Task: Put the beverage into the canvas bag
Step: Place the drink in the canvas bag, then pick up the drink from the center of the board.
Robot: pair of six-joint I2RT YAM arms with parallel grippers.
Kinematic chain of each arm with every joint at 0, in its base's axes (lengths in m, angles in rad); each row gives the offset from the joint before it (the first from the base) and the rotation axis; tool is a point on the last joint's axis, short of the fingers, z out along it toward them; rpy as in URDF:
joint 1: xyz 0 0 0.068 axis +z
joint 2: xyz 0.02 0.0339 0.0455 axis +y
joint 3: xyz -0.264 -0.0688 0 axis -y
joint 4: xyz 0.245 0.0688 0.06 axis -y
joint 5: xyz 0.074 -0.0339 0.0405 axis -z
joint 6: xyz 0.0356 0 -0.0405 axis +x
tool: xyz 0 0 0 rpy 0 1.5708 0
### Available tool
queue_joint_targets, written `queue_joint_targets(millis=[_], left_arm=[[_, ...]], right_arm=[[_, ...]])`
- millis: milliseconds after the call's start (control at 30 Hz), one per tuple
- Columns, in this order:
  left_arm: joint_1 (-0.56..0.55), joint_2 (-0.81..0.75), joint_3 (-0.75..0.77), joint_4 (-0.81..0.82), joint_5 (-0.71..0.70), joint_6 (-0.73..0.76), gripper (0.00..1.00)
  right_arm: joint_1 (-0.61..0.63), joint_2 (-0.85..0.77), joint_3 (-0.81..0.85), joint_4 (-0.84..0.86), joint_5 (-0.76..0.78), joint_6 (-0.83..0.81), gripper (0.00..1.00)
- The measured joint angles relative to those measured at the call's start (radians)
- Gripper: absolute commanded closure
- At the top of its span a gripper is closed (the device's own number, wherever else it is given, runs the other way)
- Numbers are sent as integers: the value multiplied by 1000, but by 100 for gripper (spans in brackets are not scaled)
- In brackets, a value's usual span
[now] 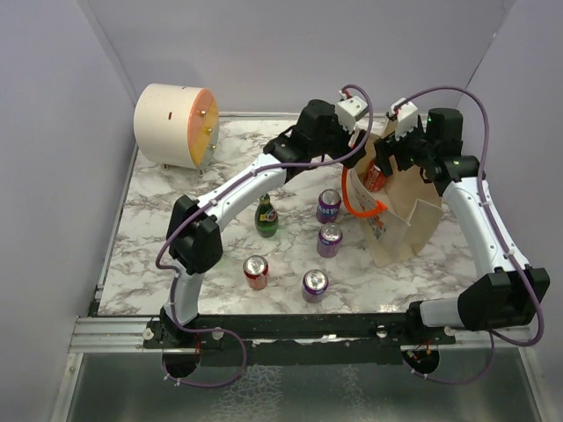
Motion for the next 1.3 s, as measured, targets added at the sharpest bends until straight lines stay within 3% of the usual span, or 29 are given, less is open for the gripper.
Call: queue_joint_targets(millis=[300, 467, 867, 1133, 1300], left_arm=[[0, -152, -81, -8, -83, 128, 10], [16, -327, -233, -22, -170, 192, 7], [267, -424, -343, -77, -201, 173, 7], [278, -425, -343, -77, -198, 174, 7], [278, -426, -343, -77, -176, 174, 7]], right_arm=[[5, -49, 122, -122, -210, -5, 19], [64, -58, 154, -176, -274, -8, 18], [359, -40, 100, -304, -286, -168, 12], [490, 3, -51, -324, -213, -256, 8], [500, 26, -103, -324, -154, -275, 6]])
